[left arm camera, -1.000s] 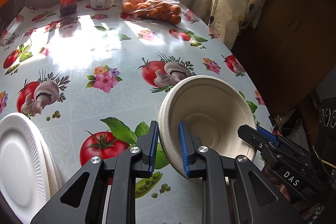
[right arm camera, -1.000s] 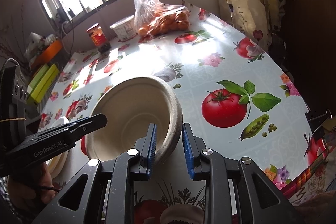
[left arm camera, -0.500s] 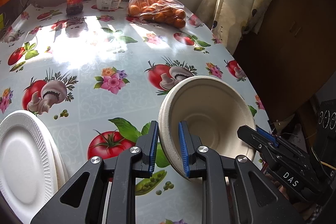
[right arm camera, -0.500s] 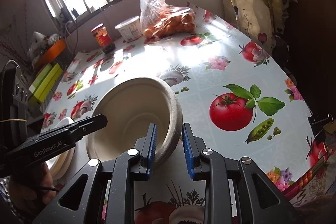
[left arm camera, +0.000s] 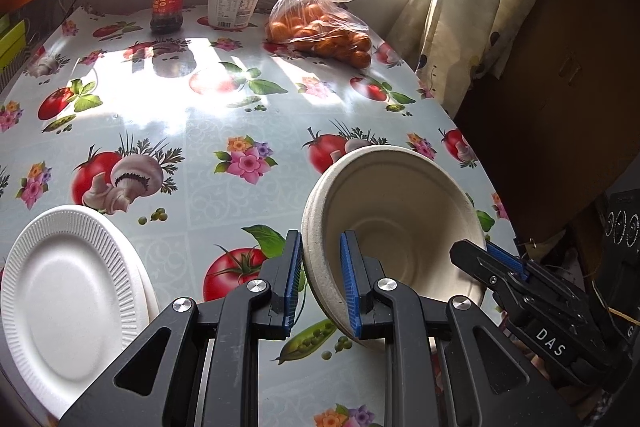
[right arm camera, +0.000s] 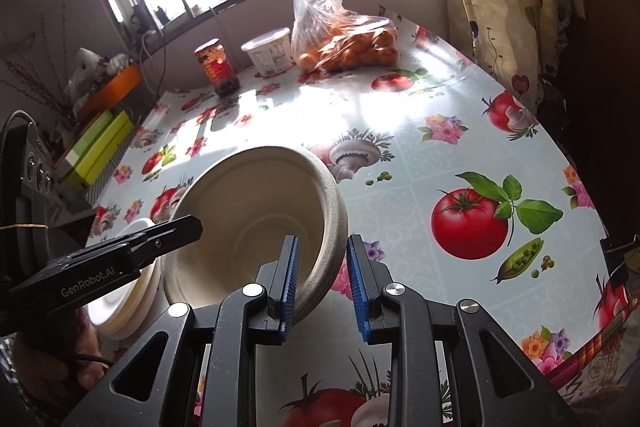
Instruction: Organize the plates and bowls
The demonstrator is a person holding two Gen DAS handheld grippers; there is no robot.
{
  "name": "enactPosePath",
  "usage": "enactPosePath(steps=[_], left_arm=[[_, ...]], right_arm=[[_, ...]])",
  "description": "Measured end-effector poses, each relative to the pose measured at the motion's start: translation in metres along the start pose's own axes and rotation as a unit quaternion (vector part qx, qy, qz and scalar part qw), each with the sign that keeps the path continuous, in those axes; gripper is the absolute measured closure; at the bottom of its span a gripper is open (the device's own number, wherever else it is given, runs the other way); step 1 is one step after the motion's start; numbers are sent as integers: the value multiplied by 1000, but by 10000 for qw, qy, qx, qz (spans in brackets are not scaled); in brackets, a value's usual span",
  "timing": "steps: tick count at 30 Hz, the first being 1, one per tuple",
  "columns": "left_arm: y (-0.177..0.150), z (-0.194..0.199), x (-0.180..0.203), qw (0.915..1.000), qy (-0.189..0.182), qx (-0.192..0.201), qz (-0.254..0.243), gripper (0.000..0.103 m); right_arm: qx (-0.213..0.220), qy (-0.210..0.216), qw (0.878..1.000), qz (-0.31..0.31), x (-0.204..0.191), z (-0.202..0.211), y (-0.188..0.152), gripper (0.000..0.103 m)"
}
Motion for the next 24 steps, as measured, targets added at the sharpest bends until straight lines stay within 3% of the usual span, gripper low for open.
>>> enactPosePath(steps=[24], left_arm=[[-9,53,-62,9969,408,397,549,82]], right_arm=[[-84,415,9960,782,-79,-11,7,79]])
Point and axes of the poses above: each gripper's, at about its wrist camera, not at the fingertips, and z roughly against the way its jaws point, x to its right, y to its top, the point moved 9 cm from there along -z, roughly the way its jaws point, and after that the axes turned 10 degrees about -x, right-handed, at the moved point
